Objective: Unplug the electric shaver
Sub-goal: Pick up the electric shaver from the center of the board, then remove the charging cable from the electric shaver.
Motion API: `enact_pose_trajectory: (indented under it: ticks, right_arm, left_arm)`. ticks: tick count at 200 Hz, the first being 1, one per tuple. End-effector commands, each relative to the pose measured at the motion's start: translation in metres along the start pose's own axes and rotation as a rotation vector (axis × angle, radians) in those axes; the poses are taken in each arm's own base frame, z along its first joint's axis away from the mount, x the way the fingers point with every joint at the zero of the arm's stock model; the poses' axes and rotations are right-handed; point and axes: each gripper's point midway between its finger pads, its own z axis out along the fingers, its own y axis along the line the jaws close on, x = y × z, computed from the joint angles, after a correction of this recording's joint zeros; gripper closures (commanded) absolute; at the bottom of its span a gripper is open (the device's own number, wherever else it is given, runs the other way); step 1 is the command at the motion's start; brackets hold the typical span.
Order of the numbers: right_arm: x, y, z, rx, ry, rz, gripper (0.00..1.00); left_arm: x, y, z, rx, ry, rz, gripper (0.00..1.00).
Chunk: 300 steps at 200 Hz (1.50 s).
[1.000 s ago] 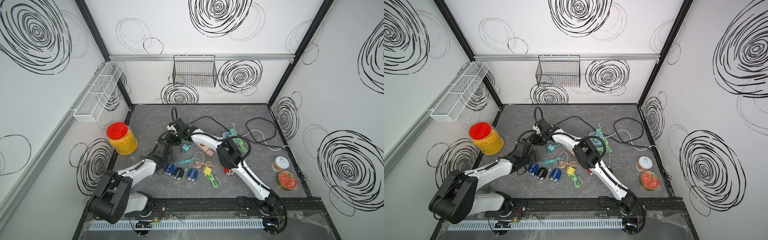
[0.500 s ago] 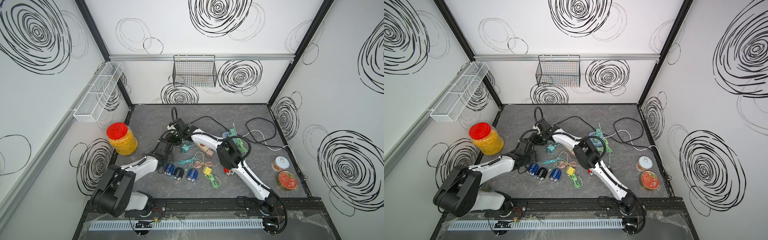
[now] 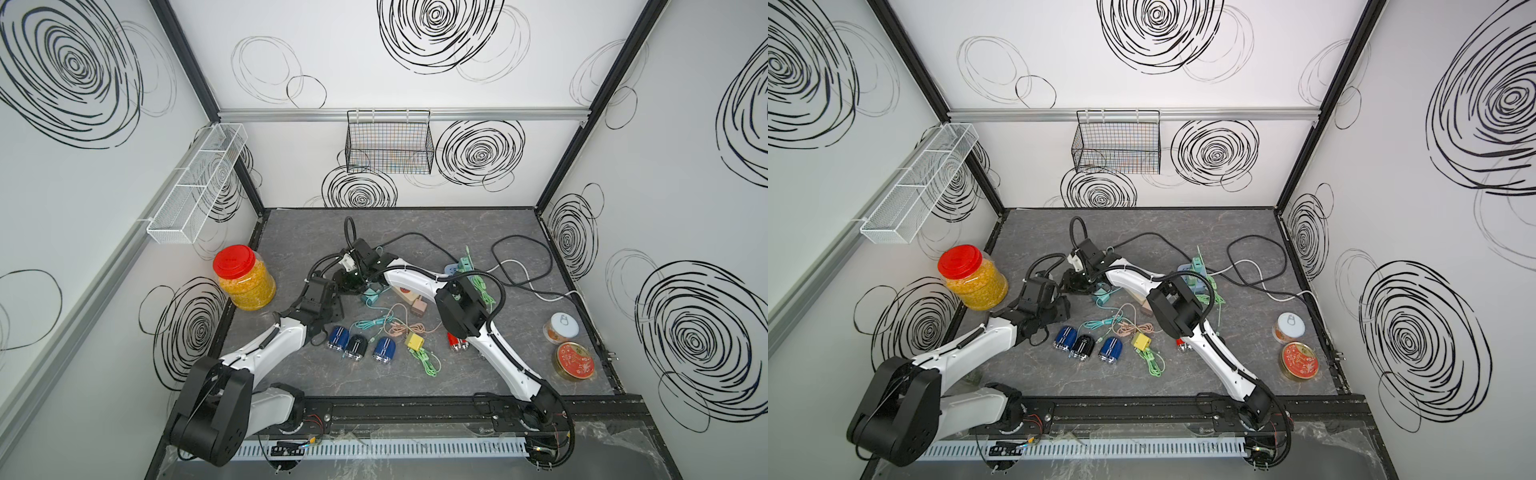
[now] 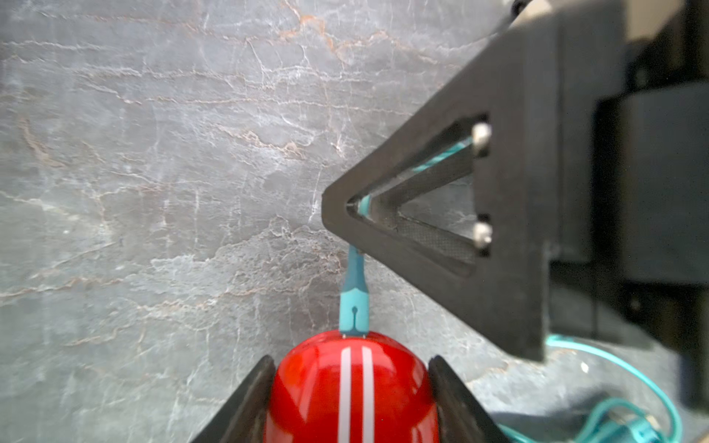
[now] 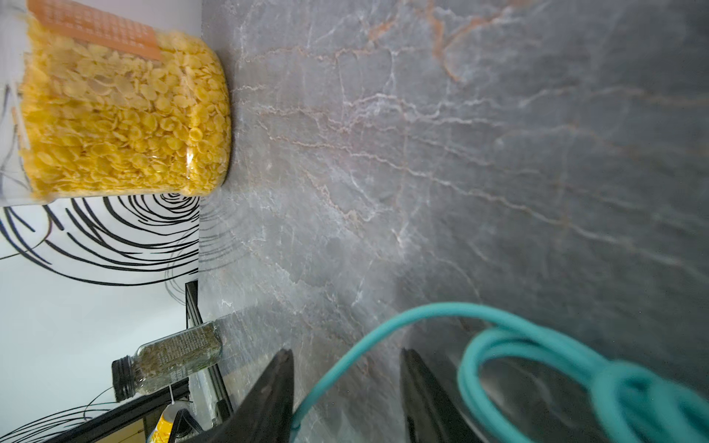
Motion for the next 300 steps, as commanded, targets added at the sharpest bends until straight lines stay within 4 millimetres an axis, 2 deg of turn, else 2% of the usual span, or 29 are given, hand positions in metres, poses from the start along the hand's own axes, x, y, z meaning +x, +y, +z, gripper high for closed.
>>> enact_pose_trajectory:
  ticks: [1, 55, 97, 123, 165, 181, 213, 272, 300]
  right_arm:
    - [0.006, 0.039, -0.013, -0.076, 0.013, -0.042, 0.52]
    - [0.000, 0.051, -0.009, -0.174, 0.013, -0.015, 0.54]
    - [-0.001, 0.051, -0.009, -0.186, 0.020, -0.006, 0.61]
    - [0.001, 0.048, -0.010, -0.170, 0.021, -0.005, 0.61]
    - [0.003, 0.044, -0.004, -0.179, 0.028, 0.003, 0.63]
    - [0.001, 0.048, -0.005, -0.186, 0.022, -0.004, 0.69]
    - [-0.008, 0.052, -0.010, -0.193, 0.001, -0.010, 0.86]
    - [-0.043, 0.031, -0.019, -0.126, -0.084, -0.042, 0.89]
    - [-0.051, 0.024, -0.020, -0.099, -0.114, -0.046, 0.88]
  left_arm:
    - [-0.021, 0.002, -0.004, 0.004, -0.071, -0.019, 0.84]
    - [-0.017, -0.004, -0.001, 0.039, -0.053, -0.018, 0.83]
    - [-0.022, -0.006, -0.007, 0.051, -0.075, -0.027, 0.84]
    - [-0.025, -0.002, -0.011, 0.041, -0.098, -0.037, 0.84]
    - [-0.028, -0.008, -0.016, 0.096, -0.116, -0.059, 0.84]
    - [-0.027, -0.008, -0.016, 0.098, -0.112, -0.058, 0.84]
    - [-0.023, -0.007, -0.014, 0.089, -0.090, -0.056, 0.85]
    - [-0.016, -0.003, -0.013, 0.065, -0.068, -0.048, 0.87]
    - [-0.014, 0.000, -0.012, 0.038, -0.056, -0.031, 0.87]
